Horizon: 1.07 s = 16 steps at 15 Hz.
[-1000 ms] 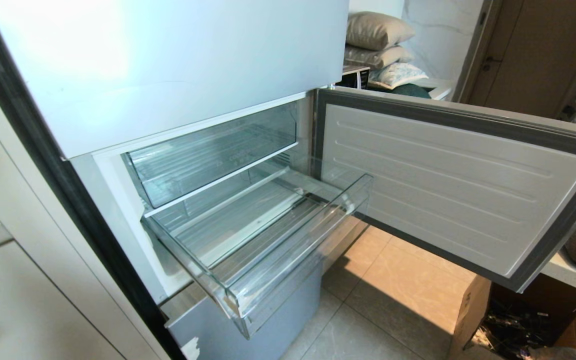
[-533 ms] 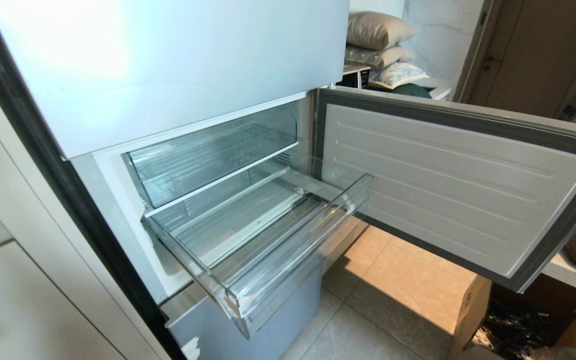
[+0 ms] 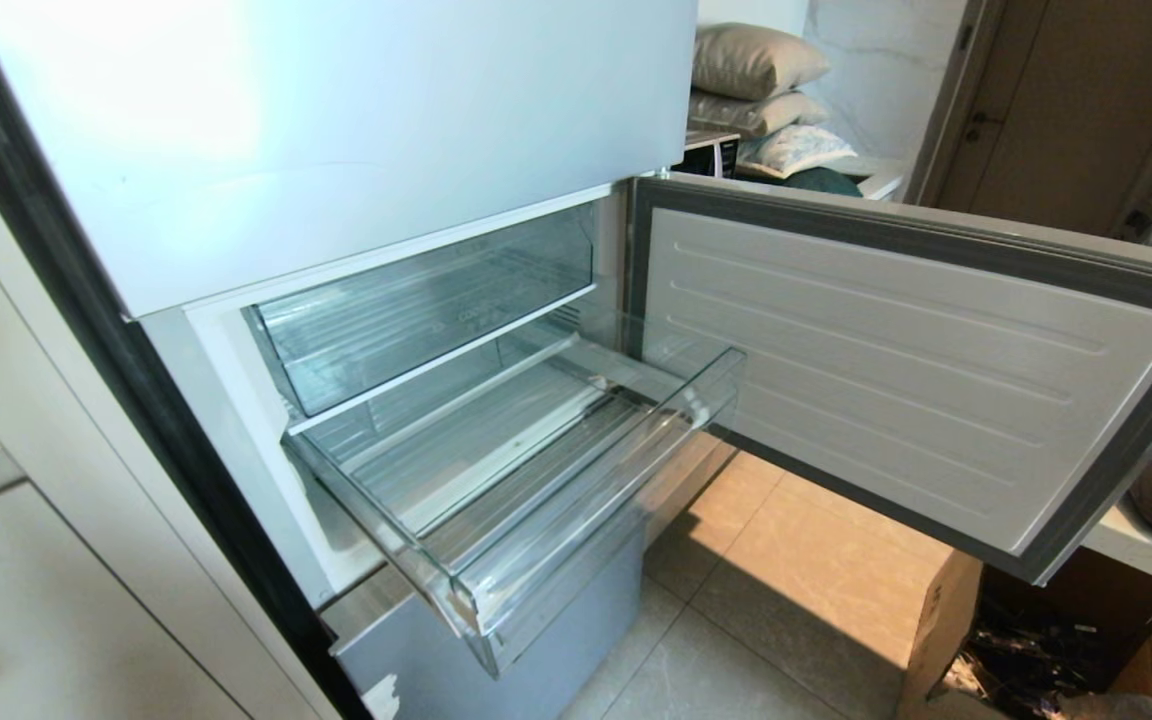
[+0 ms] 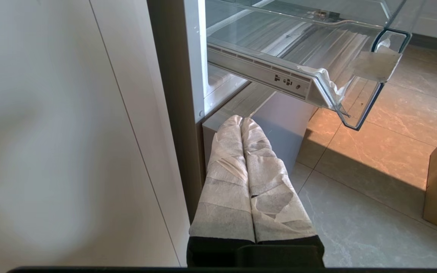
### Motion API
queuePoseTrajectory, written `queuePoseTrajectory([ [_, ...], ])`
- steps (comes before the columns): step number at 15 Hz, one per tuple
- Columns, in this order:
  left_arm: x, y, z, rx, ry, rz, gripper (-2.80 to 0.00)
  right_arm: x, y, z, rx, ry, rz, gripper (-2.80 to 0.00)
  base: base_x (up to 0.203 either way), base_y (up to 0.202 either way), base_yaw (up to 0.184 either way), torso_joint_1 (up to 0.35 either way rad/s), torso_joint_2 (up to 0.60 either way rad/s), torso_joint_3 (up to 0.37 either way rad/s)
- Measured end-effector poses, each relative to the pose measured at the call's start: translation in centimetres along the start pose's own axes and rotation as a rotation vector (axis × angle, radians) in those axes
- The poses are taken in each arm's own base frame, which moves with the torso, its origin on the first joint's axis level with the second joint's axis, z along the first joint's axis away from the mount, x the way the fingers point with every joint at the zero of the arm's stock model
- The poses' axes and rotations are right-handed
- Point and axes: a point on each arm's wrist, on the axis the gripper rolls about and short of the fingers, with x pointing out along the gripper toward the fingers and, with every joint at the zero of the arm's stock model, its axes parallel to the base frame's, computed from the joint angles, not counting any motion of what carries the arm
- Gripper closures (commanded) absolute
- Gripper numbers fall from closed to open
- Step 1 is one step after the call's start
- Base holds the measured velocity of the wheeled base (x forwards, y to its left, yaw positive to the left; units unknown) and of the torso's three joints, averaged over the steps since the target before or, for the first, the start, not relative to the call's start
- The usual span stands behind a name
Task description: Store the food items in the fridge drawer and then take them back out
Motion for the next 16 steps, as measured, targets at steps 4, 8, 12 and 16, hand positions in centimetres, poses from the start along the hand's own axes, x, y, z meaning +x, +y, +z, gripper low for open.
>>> queuePoseTrajectory([
  [4, 0.0, 0.0, 0.0, 0.000, 0.000, 0.000, 0.00, -1.5, 0.6, 1.4, -0.009, -0.024, 0.010, -2.80, 0.000, 0.000, 0.000, 0.000, 0.00, 0.000],
  [8, 0.0, 0.0, 0.0, 0.000, 0.000, 0.000, 0.00, -5.6, 1.3, 2.4, -0.039, -0.042, 0.022, 0.00, 0.000, 0.000, 0.000, 0.000, 0.00, 0.000],
  [12, 0.0, 0.0, 0.0, 0.000, 0.000, 0.000, 0.00, -13.1, 1.5, 2.6, -0.070, -0.111, -0.024, 0.00, 0.000, 0.000, 0.000, 0.000, 0.00, 0.000],
  [16, 0.0, 0.0, 0.0, 0.000, 0.000, 0.000, 0.00, -22.5, 2.3, 0.4, -0.120, -0.204, 0.024, 0.00, 0.000, 0.000, 0.000, 0.000, 0.00, 0.000],
])
